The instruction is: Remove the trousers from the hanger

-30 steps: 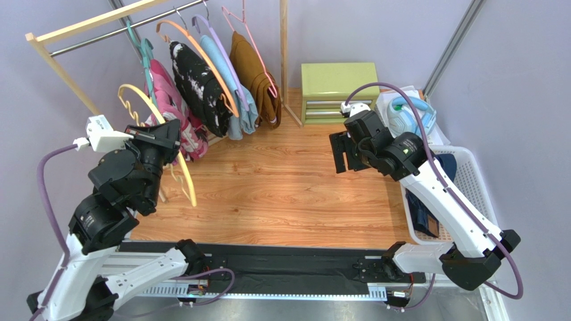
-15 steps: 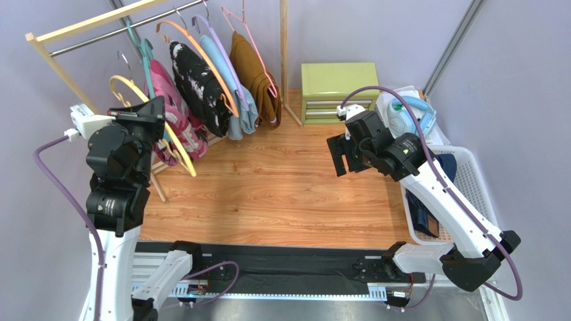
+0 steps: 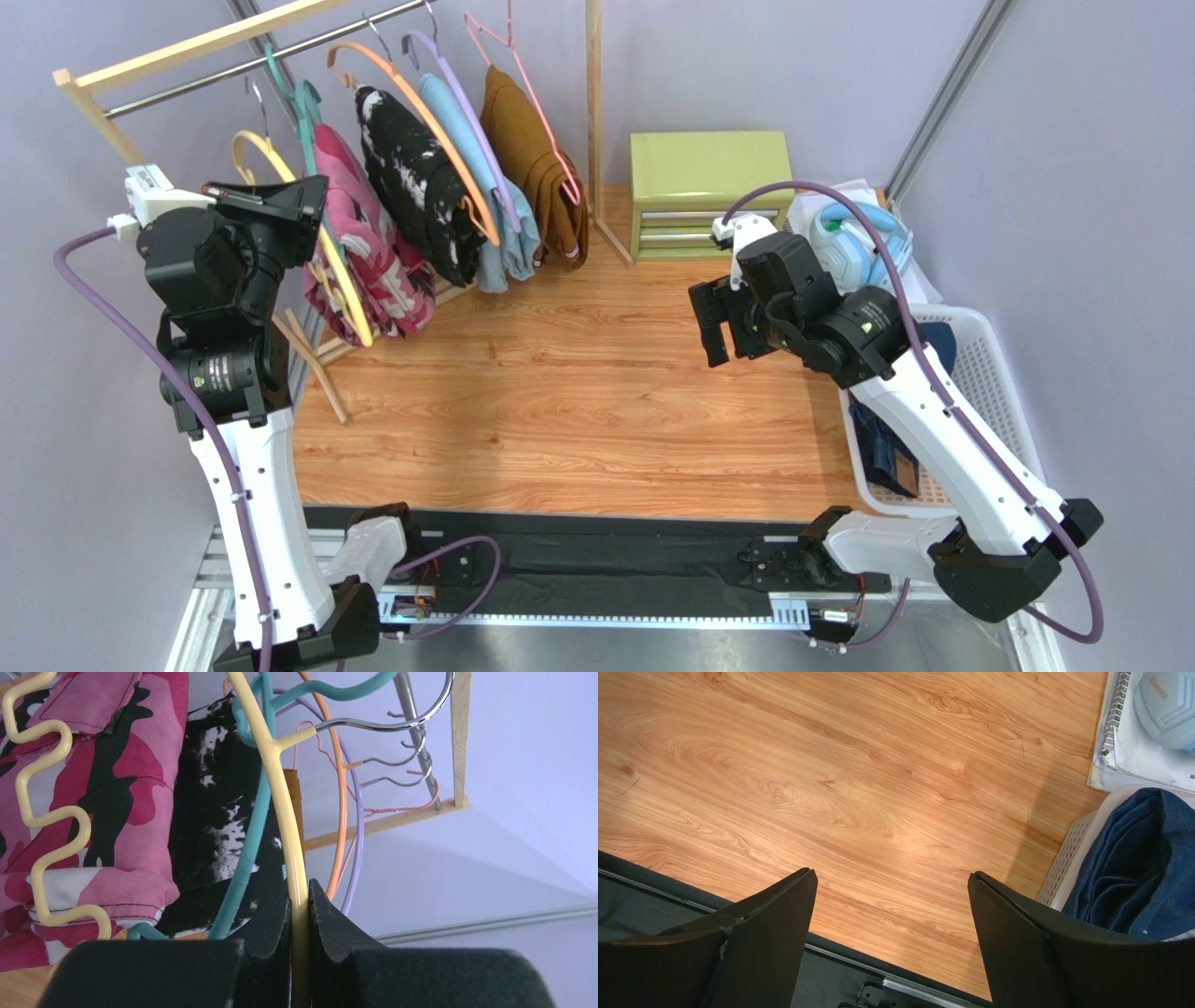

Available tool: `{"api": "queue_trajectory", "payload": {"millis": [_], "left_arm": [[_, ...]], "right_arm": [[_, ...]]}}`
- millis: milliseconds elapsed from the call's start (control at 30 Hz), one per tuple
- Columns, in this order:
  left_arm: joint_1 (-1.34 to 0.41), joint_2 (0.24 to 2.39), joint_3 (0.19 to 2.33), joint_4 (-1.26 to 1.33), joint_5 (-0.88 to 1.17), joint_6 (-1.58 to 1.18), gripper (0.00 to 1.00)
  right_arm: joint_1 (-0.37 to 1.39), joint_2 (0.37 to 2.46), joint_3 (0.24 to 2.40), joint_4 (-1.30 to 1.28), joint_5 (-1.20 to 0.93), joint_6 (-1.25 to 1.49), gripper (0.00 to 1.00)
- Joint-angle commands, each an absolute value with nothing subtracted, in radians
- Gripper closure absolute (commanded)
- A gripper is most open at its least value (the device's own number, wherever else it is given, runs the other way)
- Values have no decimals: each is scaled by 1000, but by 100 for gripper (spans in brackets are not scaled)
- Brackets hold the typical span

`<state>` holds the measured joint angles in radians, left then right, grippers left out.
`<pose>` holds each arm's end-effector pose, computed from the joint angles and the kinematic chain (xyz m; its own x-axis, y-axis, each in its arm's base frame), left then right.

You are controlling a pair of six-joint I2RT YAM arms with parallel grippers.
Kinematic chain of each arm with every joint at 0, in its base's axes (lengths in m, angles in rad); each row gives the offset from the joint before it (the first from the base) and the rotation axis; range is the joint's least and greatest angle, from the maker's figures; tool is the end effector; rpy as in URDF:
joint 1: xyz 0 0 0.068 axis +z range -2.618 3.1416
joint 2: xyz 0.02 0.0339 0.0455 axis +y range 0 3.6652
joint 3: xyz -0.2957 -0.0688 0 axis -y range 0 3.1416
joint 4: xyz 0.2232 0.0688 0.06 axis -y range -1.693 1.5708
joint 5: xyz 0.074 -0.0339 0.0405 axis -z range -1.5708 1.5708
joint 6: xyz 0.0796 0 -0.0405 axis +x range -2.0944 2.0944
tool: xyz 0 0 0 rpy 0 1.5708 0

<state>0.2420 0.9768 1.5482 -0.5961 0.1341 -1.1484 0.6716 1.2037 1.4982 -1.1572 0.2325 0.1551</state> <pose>0.1604 0.0286 0.5260 0.0884 -0.9092 -0.4068 -0.0660 0.4022 -0.9132 0.1747 0.1154 0.3967 -0.6629 -0.3349 -0.6696 -0.3905 0.9178 -0.0724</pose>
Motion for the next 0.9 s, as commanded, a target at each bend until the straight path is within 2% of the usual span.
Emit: {"api": "queue_trajectory", "payload": {"millis": [0, 200, 467, 867], "left_arm": [[264, 963, 1617, -577, 210, -1022, 100], [278, 942, 1603, -578, 195, -966, 100], [389, 1011, 1677, -586, 307, -917, 100], [483, 1055, 1692, -581, 351, -922, 100]], "right_arm": [[664, 1160, 1493, -1117, 259, 127, 15], [664, 1134, 1494, -1117, 275, 121, 14], [663, 1123, 1496, -1115, 276, 120, 14], [660, 1103, 1494, -1114, 308, 109, 12]]}}
